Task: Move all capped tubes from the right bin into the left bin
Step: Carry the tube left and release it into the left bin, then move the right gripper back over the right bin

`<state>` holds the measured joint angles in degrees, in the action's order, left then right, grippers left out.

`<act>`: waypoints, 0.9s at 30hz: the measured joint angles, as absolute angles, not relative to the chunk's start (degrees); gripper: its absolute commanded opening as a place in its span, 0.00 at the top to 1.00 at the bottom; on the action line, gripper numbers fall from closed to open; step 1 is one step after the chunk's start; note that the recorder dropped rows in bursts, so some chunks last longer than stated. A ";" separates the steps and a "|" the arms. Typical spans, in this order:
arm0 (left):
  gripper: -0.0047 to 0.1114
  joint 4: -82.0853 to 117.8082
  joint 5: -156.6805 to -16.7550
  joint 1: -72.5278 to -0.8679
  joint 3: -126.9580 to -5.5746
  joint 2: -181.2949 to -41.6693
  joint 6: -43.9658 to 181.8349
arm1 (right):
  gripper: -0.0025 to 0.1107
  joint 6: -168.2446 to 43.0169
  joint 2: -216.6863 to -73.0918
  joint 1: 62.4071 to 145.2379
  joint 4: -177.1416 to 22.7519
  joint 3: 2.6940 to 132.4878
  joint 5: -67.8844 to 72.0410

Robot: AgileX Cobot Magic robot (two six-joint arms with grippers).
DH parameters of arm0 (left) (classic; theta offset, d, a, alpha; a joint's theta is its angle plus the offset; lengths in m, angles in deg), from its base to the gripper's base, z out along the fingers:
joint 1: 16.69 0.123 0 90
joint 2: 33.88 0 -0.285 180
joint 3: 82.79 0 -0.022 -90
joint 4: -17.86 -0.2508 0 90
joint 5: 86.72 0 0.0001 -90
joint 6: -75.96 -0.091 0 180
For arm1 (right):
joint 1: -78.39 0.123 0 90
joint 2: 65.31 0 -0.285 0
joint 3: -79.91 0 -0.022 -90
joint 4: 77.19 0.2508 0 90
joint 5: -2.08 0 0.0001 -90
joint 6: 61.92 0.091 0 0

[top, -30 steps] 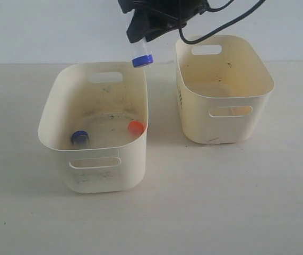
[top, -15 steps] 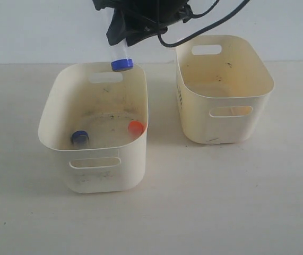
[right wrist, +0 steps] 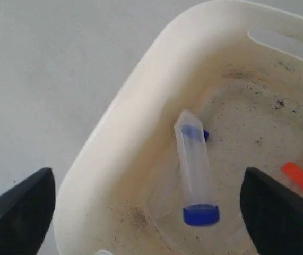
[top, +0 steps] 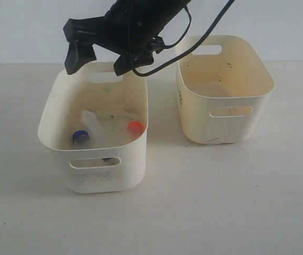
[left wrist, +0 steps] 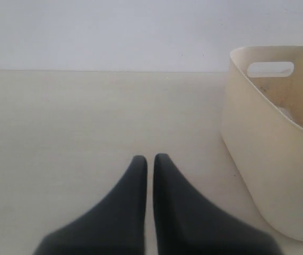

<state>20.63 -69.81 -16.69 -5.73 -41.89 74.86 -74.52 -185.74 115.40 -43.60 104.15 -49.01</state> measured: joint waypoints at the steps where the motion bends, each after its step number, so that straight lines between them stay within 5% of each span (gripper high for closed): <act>1: 0.92 20.63 -69.81 -16.69 -5.73 -41.89 74.86 | 0.31 -74.29 -185.88 115.44 -43.56 104.15 -48.97; 8: 0.92 20.63 -69.81 -16.69 -5.73 -41.89 74.86 | 0.98 -75.63 -185.62 115.44 -48.46 104.06 -48.59; 27: 0.92 20.63 -69.81 -16.69 -5.73 -41.89 74.86 | 0.98 -69.58 -177.05 110.01 -67.34 104.06 -52.43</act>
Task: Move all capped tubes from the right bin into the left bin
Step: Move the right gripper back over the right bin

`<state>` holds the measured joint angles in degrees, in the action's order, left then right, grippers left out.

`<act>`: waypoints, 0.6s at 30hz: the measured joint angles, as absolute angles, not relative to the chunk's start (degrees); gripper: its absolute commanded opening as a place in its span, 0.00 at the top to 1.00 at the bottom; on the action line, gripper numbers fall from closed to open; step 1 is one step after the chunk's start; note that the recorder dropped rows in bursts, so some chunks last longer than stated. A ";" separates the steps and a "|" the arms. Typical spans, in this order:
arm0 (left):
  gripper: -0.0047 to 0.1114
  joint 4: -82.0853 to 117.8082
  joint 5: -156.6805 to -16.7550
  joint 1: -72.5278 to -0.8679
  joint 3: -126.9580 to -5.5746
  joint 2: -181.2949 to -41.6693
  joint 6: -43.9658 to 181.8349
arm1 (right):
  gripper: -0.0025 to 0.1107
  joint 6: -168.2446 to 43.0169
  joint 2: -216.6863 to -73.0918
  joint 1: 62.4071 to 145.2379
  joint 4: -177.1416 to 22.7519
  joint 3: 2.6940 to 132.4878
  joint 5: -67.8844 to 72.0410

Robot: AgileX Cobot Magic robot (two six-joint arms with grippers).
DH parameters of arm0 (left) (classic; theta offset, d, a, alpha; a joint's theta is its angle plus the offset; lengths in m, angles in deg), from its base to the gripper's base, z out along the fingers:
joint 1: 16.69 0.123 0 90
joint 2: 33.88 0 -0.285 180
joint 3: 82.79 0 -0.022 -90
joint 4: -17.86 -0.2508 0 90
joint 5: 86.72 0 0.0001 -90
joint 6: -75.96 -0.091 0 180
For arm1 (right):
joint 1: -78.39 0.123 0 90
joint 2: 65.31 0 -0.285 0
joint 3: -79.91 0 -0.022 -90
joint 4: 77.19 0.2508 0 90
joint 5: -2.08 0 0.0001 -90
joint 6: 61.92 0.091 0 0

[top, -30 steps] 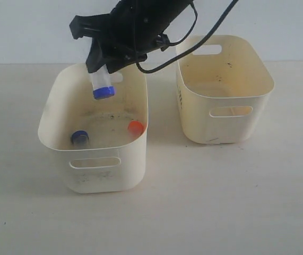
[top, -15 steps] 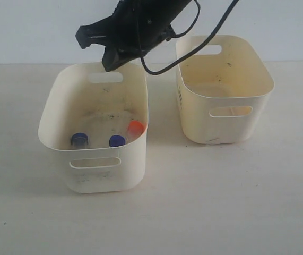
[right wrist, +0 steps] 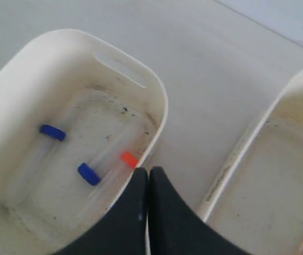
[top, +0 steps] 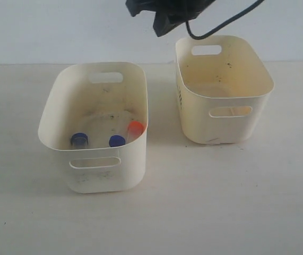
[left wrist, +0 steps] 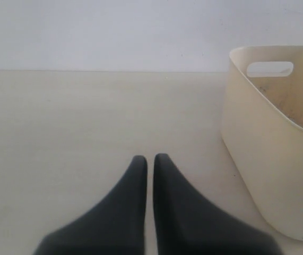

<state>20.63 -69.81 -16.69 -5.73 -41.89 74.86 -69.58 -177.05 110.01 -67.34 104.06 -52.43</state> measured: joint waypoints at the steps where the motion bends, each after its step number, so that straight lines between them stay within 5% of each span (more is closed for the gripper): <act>1: 0.92 20.63 -69.81 -16.69 -5.73 -41.89 74.86 | 0.98 -69.34 -177.05 109.01 -67.47 104.06 -53.02; 18: 0.92 19.64 -73.89 -16.69 -5.73 -41.89 74.86 | 0.98 -60.81 -172.16 101.19 -73.06 104.06 -59.80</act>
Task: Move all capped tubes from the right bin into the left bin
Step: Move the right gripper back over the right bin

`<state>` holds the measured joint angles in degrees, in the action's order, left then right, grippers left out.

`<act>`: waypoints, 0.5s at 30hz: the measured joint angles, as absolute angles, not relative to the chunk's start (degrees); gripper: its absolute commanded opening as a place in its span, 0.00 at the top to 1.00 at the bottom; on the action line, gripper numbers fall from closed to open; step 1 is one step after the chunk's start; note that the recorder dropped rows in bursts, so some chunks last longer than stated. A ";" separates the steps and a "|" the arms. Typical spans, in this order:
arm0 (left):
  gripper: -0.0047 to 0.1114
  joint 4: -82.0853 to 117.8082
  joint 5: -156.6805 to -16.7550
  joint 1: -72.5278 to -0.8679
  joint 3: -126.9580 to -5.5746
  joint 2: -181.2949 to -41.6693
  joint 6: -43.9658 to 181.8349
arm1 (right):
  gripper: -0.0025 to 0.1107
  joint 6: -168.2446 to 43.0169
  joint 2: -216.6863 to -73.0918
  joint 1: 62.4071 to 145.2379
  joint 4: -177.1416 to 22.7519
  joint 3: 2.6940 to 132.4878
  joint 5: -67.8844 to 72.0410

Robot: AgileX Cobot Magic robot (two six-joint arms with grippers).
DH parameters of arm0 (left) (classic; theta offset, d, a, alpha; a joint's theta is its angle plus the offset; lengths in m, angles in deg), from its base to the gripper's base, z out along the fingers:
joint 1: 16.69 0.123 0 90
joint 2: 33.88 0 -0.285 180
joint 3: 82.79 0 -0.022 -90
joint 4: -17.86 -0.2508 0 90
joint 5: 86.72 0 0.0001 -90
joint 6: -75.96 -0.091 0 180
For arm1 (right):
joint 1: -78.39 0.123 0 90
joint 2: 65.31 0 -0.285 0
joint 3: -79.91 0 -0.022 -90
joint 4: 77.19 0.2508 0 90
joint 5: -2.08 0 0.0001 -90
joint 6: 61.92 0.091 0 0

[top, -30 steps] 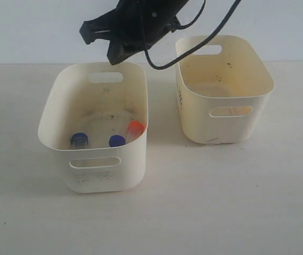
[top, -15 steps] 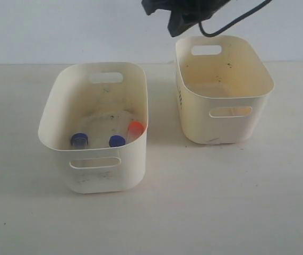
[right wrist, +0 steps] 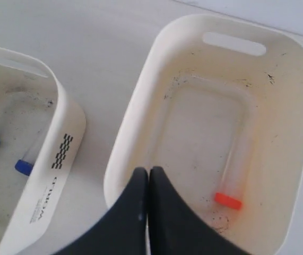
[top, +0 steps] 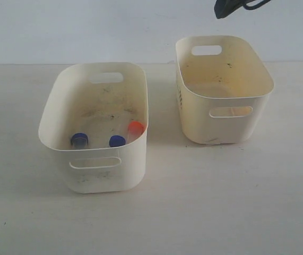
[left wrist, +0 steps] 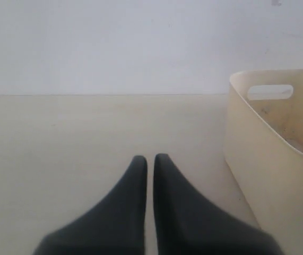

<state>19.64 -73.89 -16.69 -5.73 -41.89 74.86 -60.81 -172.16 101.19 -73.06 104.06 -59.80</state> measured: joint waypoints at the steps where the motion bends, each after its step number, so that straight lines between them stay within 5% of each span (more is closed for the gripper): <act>1: 0.92 19.54 -74.00 -16.69 -5.73 -41.89 74.86 | 0.98 -60.52 -172.16 101.15 -73.61 103.90 -60.43; 15: 0.92 19.38 -74.45 -16.69 -5.73 -41.89 74.86 | 0.98 -54.42 -171.03 101.05 -81.52 92.85 -60.26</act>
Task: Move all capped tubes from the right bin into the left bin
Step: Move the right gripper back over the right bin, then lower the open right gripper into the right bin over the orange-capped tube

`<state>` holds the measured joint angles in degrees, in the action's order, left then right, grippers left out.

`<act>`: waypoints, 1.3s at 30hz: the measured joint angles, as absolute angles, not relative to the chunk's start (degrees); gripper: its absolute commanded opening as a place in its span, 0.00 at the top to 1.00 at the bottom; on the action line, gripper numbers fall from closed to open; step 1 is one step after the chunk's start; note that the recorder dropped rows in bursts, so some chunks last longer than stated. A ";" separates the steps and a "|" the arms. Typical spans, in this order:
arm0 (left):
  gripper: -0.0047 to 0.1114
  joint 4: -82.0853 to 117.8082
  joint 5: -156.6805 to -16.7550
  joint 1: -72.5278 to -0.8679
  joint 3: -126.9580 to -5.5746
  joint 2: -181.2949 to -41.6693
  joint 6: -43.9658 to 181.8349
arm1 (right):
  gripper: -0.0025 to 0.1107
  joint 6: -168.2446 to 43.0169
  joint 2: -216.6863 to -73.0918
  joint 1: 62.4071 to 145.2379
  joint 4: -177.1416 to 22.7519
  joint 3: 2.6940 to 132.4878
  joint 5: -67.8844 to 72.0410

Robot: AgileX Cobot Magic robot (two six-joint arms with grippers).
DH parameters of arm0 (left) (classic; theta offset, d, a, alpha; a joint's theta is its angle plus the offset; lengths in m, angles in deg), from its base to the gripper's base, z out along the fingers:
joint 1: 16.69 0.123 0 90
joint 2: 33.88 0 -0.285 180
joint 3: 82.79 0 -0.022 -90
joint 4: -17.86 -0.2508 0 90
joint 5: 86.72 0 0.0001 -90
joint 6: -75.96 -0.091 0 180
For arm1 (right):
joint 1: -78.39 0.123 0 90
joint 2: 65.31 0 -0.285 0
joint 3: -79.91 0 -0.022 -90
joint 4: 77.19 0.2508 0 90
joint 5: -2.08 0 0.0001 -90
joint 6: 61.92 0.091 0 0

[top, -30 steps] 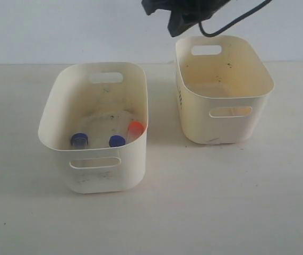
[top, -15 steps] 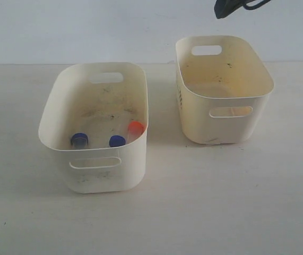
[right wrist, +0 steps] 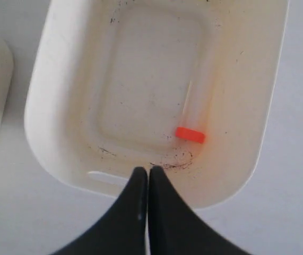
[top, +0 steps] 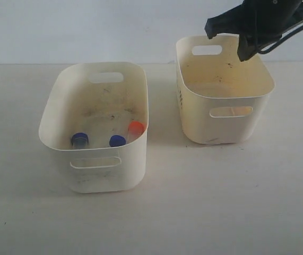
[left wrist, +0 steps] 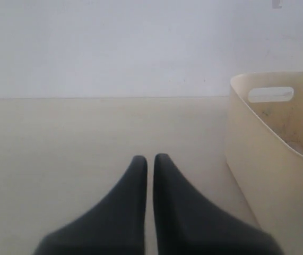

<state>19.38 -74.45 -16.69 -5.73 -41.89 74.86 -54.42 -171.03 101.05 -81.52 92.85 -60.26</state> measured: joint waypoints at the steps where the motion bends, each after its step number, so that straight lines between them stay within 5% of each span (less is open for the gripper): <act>1: 0.92 19.38 -74.45 -16.69 -5.73 -41.89 74.86 | 0.98 -53.90 -171.03 101.05 -81.52 92.72 -60.28; 19: 0.92 19.38 -74.68 -16.69 -5.73 -41.89 74.86 | 0.98 -49.33 -165.59 101.05 -81.67 92.26 -57.93; 39: 0.92 19.25 -74.68 -16.69 -5.73 -41.89 74.86 | 0.98 -50.10 -181.31 98.36 -82.23 105.21 -57.47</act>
<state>19.25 -74.68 -16.69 -5.73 -41.89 74.86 -50.10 -181.31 98.36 -82.23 105.21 -57.47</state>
